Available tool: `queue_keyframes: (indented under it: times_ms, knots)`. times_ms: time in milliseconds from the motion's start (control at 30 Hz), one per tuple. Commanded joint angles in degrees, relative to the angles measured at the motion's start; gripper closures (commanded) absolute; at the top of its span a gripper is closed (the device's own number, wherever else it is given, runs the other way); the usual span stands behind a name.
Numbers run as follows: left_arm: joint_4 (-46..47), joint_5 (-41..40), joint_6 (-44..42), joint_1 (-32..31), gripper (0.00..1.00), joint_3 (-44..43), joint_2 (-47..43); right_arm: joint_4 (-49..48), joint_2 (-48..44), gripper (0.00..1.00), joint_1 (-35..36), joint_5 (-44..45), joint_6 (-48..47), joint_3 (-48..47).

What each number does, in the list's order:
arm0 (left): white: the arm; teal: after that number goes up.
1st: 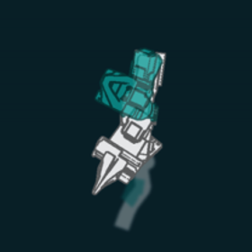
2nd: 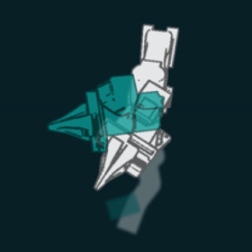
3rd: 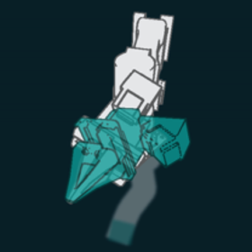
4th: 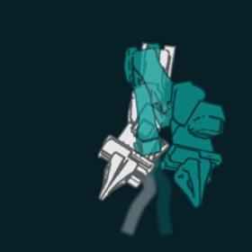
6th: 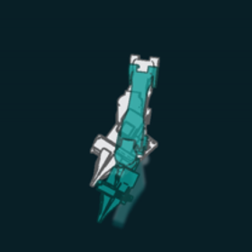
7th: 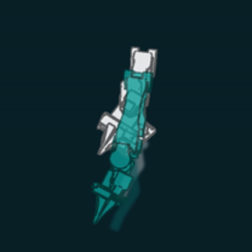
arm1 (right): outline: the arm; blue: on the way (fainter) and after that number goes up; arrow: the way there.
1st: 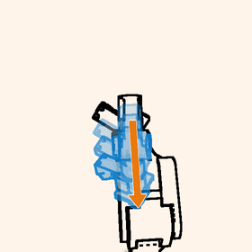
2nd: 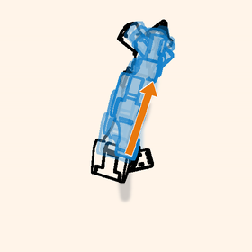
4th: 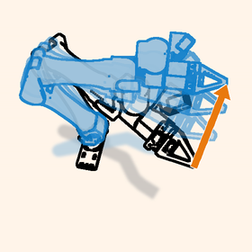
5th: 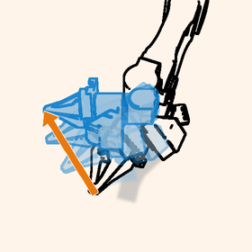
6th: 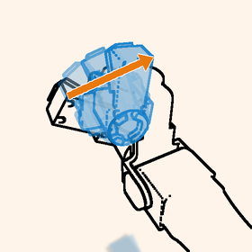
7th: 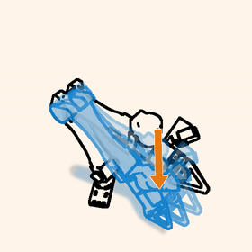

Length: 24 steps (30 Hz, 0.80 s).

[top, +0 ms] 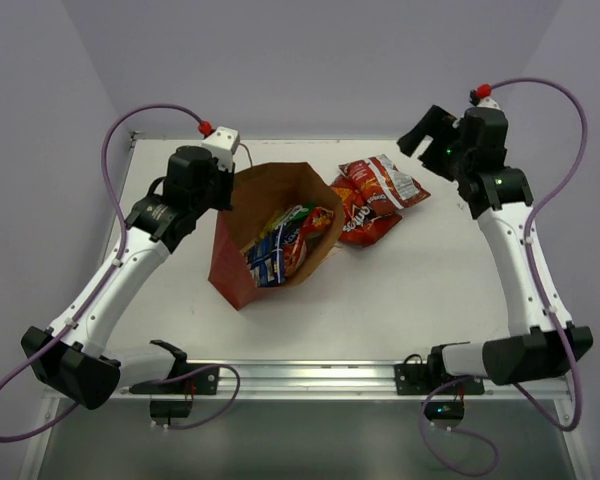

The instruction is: Take the snacks out of the paper bag

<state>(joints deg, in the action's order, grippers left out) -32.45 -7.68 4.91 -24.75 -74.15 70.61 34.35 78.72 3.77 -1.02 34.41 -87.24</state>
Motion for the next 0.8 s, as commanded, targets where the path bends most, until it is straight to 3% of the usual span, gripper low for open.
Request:
queue_keyframes:
  times_ms: [0, 233, 467, 767]
  knots:
    - [1.2, -0.6, -0.8, 0.4, 1.00, -4.0, -1.6, 5.8, -3.6, 0.14, 10.5, -2.1, -3.6, -4.7]
    - [1.2, 0.4, -0.7, 0.4, 1.00, -3.5, -1.8, 5.6, -2.3, 0.15, 30.0, -3.1, 0.5, -7.3]
    - [1.4, 0.8, -0.6, 0.4, 1.00, -3.4, -1.9, 4.6, 8.6, 0.18, 45.0, -1.4, 4.1, -10.0]
    - [1.4, 1.2, -0.2, 0.4, 1.00, -2.8, -2.7, 6.6, 19.4, 0.27, 49.1, 0.9, 7.3, -12.2]
